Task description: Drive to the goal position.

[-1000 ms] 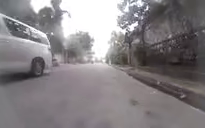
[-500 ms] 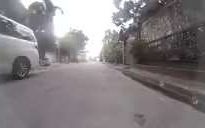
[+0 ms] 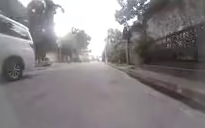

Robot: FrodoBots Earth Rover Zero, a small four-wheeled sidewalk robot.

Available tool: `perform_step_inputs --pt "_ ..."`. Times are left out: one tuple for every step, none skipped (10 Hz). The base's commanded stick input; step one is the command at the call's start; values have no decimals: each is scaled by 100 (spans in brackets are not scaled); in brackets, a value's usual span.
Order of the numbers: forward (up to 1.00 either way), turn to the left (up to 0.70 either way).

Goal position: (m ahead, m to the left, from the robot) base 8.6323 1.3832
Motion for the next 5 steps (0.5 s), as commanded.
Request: perform_step_inputs --pt "100 0" --pt "100 -8" --pt "100 -39" --pt "100 -31" --pt "100 -24"
